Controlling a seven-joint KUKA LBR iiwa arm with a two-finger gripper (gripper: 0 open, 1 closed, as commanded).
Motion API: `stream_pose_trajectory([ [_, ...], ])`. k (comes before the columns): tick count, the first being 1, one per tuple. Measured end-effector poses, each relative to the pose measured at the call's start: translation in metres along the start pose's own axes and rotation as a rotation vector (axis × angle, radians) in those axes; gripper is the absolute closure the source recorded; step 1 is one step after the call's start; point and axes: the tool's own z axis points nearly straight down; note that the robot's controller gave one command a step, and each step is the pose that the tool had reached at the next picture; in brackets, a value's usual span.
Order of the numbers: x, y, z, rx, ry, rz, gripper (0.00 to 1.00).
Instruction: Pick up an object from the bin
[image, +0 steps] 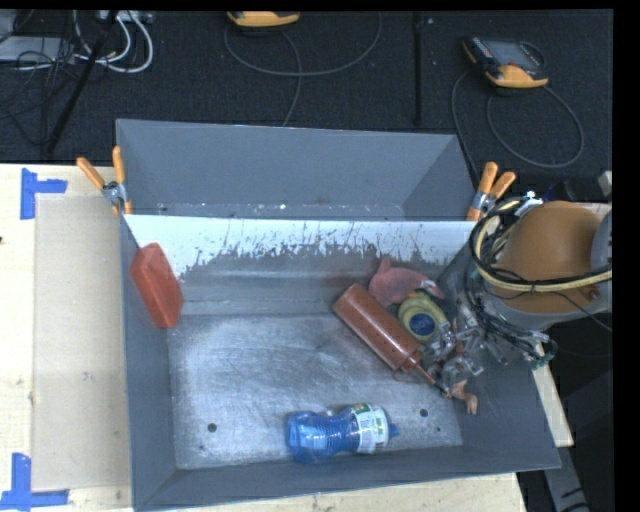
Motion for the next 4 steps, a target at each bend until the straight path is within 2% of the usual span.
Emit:
stream_pose_trajectory([
  [1, -0.001, 0.006, -0.042, 0.000, 0.018, 0.005, 1.00],
  [2, 0.012, 0.020, -0.102, 0.002, 0.016, -0.001, 1.00],
  [3, 0.019, 0.021, -0.153, 0.005, 0.012, 0.005, 0.00],
  [4, 0.019, 0.019, -0.143, 0.004, 0.014, 0.008, 0.00],
])
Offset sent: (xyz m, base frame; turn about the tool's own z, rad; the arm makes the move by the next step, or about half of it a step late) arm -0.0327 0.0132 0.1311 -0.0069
